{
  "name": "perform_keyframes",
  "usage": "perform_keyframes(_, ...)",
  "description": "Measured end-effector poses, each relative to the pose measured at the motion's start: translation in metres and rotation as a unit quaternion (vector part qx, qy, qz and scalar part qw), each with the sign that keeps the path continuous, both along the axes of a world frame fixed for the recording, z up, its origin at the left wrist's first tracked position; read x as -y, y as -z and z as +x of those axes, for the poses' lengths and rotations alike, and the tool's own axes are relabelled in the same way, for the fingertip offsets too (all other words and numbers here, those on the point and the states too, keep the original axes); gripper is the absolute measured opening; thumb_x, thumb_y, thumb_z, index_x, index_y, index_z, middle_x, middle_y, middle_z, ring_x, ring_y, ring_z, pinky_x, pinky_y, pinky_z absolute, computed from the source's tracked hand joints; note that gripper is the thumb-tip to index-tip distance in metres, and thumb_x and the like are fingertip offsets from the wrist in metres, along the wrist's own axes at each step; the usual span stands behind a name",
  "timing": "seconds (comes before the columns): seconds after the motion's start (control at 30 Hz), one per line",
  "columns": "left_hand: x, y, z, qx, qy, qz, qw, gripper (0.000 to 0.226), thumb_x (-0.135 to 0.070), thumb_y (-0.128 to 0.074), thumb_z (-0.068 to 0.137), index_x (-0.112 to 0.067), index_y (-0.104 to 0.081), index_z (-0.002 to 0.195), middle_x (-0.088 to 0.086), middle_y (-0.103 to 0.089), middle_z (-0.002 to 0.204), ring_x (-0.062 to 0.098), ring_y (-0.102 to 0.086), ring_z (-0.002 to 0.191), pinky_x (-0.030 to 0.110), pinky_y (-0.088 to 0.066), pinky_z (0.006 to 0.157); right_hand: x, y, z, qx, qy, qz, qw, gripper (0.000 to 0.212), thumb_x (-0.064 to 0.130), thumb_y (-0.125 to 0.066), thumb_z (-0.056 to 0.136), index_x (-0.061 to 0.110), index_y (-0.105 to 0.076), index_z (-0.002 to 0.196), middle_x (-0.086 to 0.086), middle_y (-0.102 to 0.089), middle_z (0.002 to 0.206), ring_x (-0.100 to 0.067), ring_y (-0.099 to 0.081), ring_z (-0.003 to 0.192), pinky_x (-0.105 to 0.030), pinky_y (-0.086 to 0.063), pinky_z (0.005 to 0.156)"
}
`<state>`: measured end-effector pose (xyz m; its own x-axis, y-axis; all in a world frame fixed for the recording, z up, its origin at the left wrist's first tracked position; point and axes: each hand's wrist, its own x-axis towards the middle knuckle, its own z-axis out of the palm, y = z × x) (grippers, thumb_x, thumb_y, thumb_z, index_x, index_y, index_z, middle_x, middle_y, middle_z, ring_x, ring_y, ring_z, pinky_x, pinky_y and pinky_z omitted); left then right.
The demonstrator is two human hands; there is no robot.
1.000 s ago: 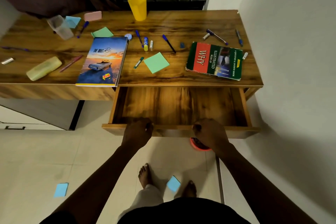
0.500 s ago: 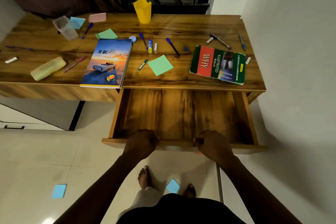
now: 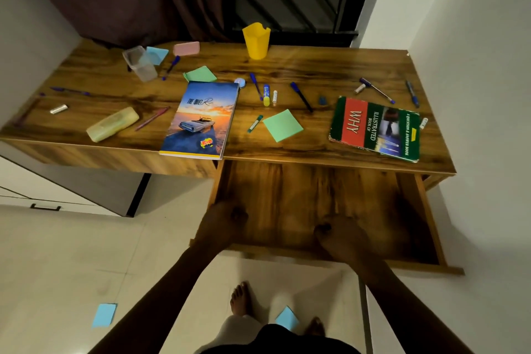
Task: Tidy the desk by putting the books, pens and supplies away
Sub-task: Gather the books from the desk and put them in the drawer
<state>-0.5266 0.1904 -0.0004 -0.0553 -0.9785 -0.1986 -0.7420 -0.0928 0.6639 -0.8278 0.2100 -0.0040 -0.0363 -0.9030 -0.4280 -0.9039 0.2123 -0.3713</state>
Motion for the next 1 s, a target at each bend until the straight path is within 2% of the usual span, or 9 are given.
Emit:
perform_keyframes(0.17, 0.058, -0.023, 0.060, 0.034, -0.112, -0.095, 0.989, 0.010, -0.023, -0.070, 0.088, -0.022, -0.073, 0.098, -0.004, -0.072, 0.090, 0.012, -0.065, 0.075, 0.028, -0.051, 0.076, 0.047, -0.031, 0.059, 0.071, 0.010, -0.043, 0.996, 0.025, 0.044, -0.062, 0.096, 0.026, -0.071, 0.111, 0.008, -0.069, 0.106, -0.011, -0.063, 0.097, -0.010, -0.031, 0.062)
perform_keyframes(0.27, 0.092, -0.031, 0.096, 0.035, -0.144, -0.139, 0.979, 0.017, -0.021, -0.073, 0.088, -0.012, -0.071, 0.102, 0.004, -0.068, 0.086, 0.022, -0.064, 0.072, 0.034, -0.052, 0.075, 0.079, -0.044, 0.102, 0.143, 0.042, -0.050, 0.988, 0.026, 0.043, -0.064, 0.096, 0.022, -0.070, 0.110, 0.006, -0.070, 0.105, -0.013, -0.064, 0.101, -0.021, -0.046, 0.077)
perform_keyframes(0.33, 0.115, -0.031, 0.118, 0.043, -0.159, -0.149, 0.975, 0.024, -0.017, -0.076, 0.085, -0.007, -0.069, 0.107, 0.013, -0.069, 0.096, 0.032, -0.066, 0.083, 0.040, -0.052, 0.083, 0.100, -0.049, 0.128, 0.181, 0.053, -0.040, 0.981, 0.032, 0.044, -0.065, 0.096, 0.021, -0.067, 0.118, 0.005, -0.069, 0.114, -0.014, -0.063, 0.107, -0.026, -0.046, 0.084)
perform_keyframes(0.43, 0.146, -0.026, 0.143, 0.073, -0.148, -0.133, 0.977, 0.040, -0.015, -0.076, 0.084, -0.001, -0.065, 0.120, 0.021, -0.066, 0.117, 0.041, -0.058, 0.113, 0.044, -0.045, 0.101, 0.133, -0.052, 0.165, 0.247, 0.094, -0.036, 0.964, 0.043, 0.045, -0.068, 0.093, 0.020, -0.064, 0.128, 0.004, -0.068, 0.123, -0.013, -0.063, 0.115, -0.030, -0.051, 0.094)
perform_keyframes(0.53, 0.169, -0.028, 0.156, 0.066, -0.138, -0.069, 0.986, 0.051, -0.036, -0.065, 0.085, -0.003, -0.062, 0.124, 0.020, -0.064, 0.126, 0.042, -0.052, 0.121, 0.044, -0.039, 0.107, 0.163, -0.050, 0.199, 0.323, 0.150, -0.004, 0.935, 0.051, 0.043, -0.072, 0.092, 0.017, -0.060, 0.134, 0.003, -0.066, 0.131, -0.016, -0.061, 0.122, -0.032, -0.050, 0.101)
perform_keyframes(0.6, 0.178, -0.028, 0.159, 0.041, -0.142, -0.028, 0.989, 0.051, -0.040, -0.067, 0.087, -0.004, -0.062, 0.123, 0.021, -0.065, 0.124, 0.042, -0.054, 0.120, 0.044, -0.041, 0.104, 0.177, -0.047, 0.218, 0.386, 0.201, 0.020, 0.900, 0.047, 0.037, -0.075, 0.089, 0.017, -0.062, 0.130, -0.001, -0.065, 0.132, -0.020, -0.063, 0.120, -0.042, -0.052, 0.104)
perform_keyframes(0.7, 0.186, -0.030, 0.161, -0.010, -0.146, -0.016, 0.989, 0.043, -0.036, -0.072, 0.087, -0.007, -0.066, 0.119, 0.018, -0.070, 0.121, 0.039, -0.062, 0.115, 0.041, -0.048, 0.096, 0.192, -0.043, 0.239, 0.413, 0.237, 0.025, 0.879, 0.016, 0.029, -0.075, 0.088, 0.028, -0.062, 0.097, -0.001, -0.067, 0.119, -0.022, -0.065, 0.111, -0.046, -0.055, 0.101)
perform_keyframes(0.83, 0.197, -0.030, 0.165, -0.046, -0.169, 0.004, 0.985, 0.031, -0.029, -0.070, 0.091, -0.006, -0.070, 0.112, 0.016, -0.072, 0.113, 0.035, -0.066, 0.108, 0.034, -0.047, 0.087, 0.202, -0.046, 0.255, 0.451, 0.273, 0.070, 0.847, 0.014, 0.025, -0.071, 0.093, 0.028, -0.059, 0.099, -0.006, -0.066, 0.118, -0.023, -0.063, 0.110, -0.038, -0.058, 0.087)
perform_keyframes(1.0, 0.210, -0.033, 0.169, -0.099, -0.208, 0.039, 0.972, 0.034, -0.032, -0.067, 0.094, -0.006, -0.072, 0.114, 0.011, -0.069, 0.104, 0.028, -0.063, 0.096, 0.030, -0.043, 0.079, 0.214, -0.043, 0.257, 0.425, 0.314, 0.087, 0.845, 0.013, 0.027, -0.072, 0.093, 0.023, -0.062, 0.100, -0.007, -0.068, 0.114, -0.022, -0.063, 0.101, -0.038, -0.057, 0.082)
